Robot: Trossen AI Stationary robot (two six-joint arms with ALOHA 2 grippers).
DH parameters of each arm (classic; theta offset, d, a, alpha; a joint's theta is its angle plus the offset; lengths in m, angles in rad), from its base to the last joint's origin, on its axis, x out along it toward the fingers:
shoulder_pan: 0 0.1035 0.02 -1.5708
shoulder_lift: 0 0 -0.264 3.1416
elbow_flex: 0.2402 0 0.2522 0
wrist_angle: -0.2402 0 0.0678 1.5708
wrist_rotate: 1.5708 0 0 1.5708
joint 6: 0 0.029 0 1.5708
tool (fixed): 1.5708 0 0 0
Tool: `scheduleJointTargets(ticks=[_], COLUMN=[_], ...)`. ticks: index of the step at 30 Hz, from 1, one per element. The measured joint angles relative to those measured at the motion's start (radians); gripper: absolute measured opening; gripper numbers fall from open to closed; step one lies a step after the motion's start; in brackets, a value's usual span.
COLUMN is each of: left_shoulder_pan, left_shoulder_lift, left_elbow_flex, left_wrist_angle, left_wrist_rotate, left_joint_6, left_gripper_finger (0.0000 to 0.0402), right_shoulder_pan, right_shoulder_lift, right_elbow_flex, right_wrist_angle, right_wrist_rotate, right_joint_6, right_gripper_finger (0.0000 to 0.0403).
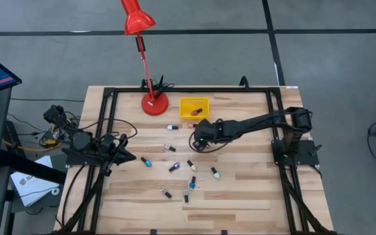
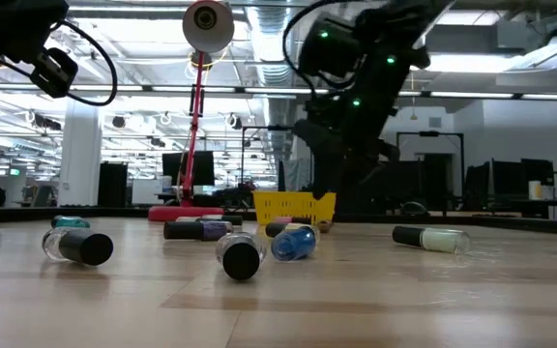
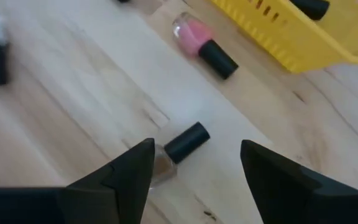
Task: Pick & Place Nail Polish
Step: Put the brown nail polish bottle into the yellow bin
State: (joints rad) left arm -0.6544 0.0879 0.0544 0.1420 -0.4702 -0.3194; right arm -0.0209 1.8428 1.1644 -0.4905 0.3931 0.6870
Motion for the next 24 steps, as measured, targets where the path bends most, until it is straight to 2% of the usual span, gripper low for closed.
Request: scheduleJointTargets(ticks=[4, 9, 15, 24], left_shoulder_pan=[0.0, 0.0, 0.0, 0.0], left_shoulder_lift=[0.0, 0.0, 0.001, 0.001], left_elbow_flex=[0.0, 0.0, 0.0, 0.0], left_wrist_angle=[0.002, 0.003, 0.006, 0.01], left_wrist_rotate=[0.0, 0.0, 0.0, 0.0], left_joint_6=[0.0, 0.0, 0.0, 0.0], left_gripper_finger=[0.0002, 0.0002, 0.0002, 0.0002], right_shoulder_pan=[-0.01, -0.022, -0.027, -0.019], right_shoulder_lift=[0.036, 0.043, 0.043, 0.043], right_elbow_flex=[0.065, 0.102, 0.101, 0.075], right_wrist_angle=[-0.056, -0.045, -0.049, -0.016], right_wrist_rotate=[-0.001, -0.015, -0.04, -0.021], right_joint_6=[0.048, 0.076, 0.203, 0.274], right_gripper_finger=[0.0261, 0.028, 0.0282, 0.0282])
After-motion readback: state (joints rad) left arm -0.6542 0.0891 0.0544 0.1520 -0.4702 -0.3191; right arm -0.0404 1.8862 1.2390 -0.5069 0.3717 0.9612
